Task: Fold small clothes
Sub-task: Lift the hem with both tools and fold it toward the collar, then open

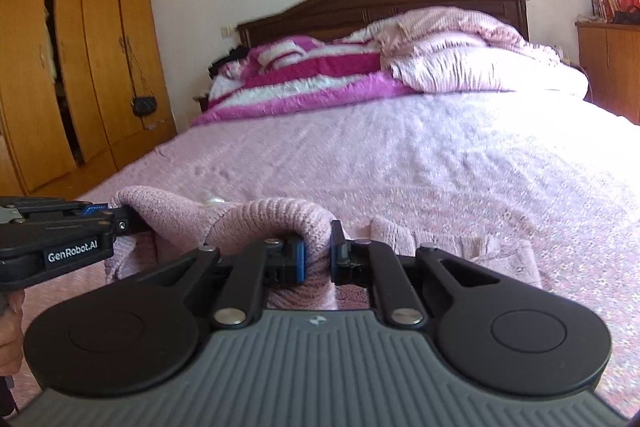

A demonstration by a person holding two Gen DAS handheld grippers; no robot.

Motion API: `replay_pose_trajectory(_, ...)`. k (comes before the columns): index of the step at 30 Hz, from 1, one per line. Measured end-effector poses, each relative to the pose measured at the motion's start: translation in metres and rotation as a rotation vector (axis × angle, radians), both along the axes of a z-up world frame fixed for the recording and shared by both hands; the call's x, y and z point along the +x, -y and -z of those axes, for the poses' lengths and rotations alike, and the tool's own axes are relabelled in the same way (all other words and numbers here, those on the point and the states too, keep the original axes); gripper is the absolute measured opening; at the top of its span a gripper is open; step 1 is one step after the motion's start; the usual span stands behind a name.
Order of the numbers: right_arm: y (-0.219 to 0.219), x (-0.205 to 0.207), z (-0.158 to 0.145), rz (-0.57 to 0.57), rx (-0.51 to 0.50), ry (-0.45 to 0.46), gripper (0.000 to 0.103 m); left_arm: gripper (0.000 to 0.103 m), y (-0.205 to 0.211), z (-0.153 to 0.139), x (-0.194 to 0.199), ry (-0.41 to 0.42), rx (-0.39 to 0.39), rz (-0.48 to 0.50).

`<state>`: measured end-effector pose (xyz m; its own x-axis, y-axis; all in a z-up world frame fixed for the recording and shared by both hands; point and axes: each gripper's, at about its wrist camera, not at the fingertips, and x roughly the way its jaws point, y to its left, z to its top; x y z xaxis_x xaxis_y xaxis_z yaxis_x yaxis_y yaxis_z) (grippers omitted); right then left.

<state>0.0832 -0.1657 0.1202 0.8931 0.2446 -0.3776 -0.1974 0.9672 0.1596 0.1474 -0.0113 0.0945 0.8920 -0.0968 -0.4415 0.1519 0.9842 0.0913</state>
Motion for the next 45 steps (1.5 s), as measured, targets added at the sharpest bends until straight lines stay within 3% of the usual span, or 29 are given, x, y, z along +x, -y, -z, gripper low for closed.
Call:
replay_pose_trajectory(10,-0.008,0.073,0.068,0.031,-0.028,-0.173,0.012,0.013,0.001,0.065,0.057,-0.153,0.020,-0.033)
replay_pose_trajectory(17,-0.014,0.080,0.089,0.028,-0.061,-0.169,0.016,0.016,0.005,0.072,0.056,-0.136,0.040,-0.043)
replay_pose_trajectory(20,-0.017,0.079,0.089,0.021,-0.061,-0.167,0.025,0.029,0.007,0.069,0.052,-0.134,0.055,-0.055)
replay_pose_trajectory(24,-0.016,0.072,0.081,0.019,-0.046,-0.173,0.034,0.048,0.000,0.062,0.045,-0.149,0.029,-0.069)
replay_pose_trajectory(27,-0.011,0.057,0.069,0.017,0.005,-0.150,0.036,0.056,-0.007,0.052,0.032,-0.142,0.004,-0.061)
replay_pose_trajectory(30,-0.007,0.039,0.059,0.020,0.016,-0.124,0.046,0.063,-0.011,0.041,0.015,-0.122,-0.001,-0.056)
replay_pose_trajectory(32,-0.005,0.027,0.054,0.014,0.023,-0.116,0.051,0.063,-0.012,0.036,0.003,-0.109,0.002,-0.050)
replay_pose_trajectory(40,-0.003,-0.021,0.044,-0.006,0.015,-0.105,0.053,0.063,-0.013,0.028,-0.031,-0.130,0.000,-0.042)
replay_pose_trajectory(45,-0.010,-0.047,0.045,-0.038,-0.002,-0.093,0.062,0.063,-0.013,0.030,-0.050,-0.142,0.006,-0.043)
